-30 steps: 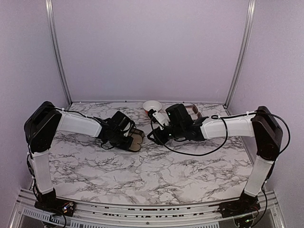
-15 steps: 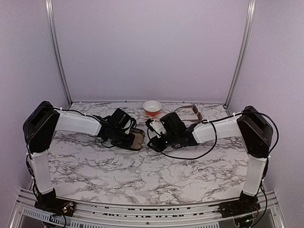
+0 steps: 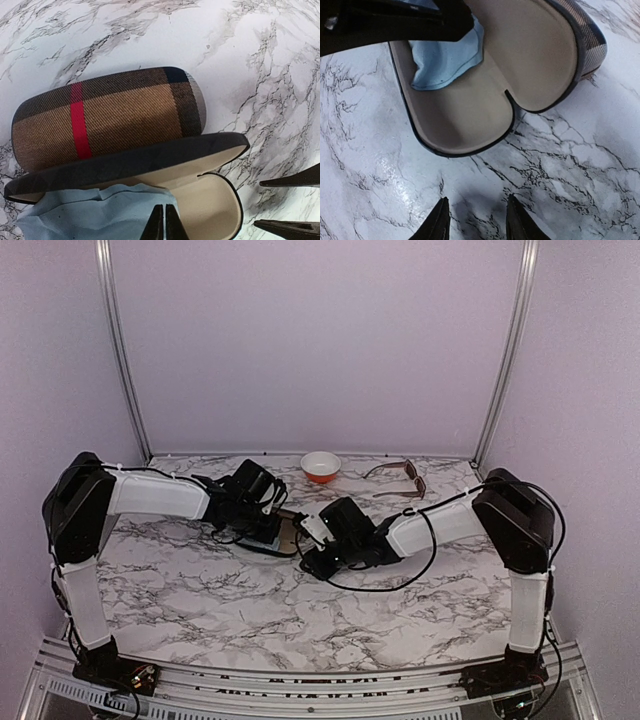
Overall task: Organize the sunglasses
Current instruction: Adjust the folded cleaning cloth with the sunglasses case.
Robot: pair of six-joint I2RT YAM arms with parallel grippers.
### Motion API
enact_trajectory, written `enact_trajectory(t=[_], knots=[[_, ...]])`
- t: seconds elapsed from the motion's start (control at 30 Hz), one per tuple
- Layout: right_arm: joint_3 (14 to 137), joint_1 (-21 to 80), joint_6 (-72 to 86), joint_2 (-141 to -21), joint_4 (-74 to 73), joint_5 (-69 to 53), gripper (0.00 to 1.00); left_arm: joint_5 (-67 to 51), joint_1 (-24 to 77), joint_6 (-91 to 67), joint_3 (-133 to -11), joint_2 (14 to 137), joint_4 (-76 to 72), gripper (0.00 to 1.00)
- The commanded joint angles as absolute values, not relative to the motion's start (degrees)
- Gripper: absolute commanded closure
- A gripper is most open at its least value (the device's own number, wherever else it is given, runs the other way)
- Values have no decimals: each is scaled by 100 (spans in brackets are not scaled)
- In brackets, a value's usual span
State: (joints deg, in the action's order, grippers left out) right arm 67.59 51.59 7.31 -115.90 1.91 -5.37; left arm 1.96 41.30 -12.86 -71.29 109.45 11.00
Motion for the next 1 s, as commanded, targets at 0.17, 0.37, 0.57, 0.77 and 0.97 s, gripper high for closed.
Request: enact_trajectory(t=[0.17, 0.37, 0.57, 0.77, 0.97], knots=[[7049, 5202, 747, -11813, 355, -195, 62, 263, 4166, -998, -7585, 10980, 1990, 66], [7045, 5203, 764, -11838, 416, -214, 63, 74, 4211, -1133, -7692, 11226, 2095, 62], [7071, 5203, 746, -11874, 424, -220, 62, 274, 4284, -1196, -7847, 11604, 2061, 64], [7068, 5214, 765, -11891, 448, -271, 63, 570, 4305, -1285, -7821, 11740, 1891, 71], [7133, 5220, 757, -11938, 466, -307, 63, 1073, 4365, -1253, -7743, 11843, 1802, 71]])
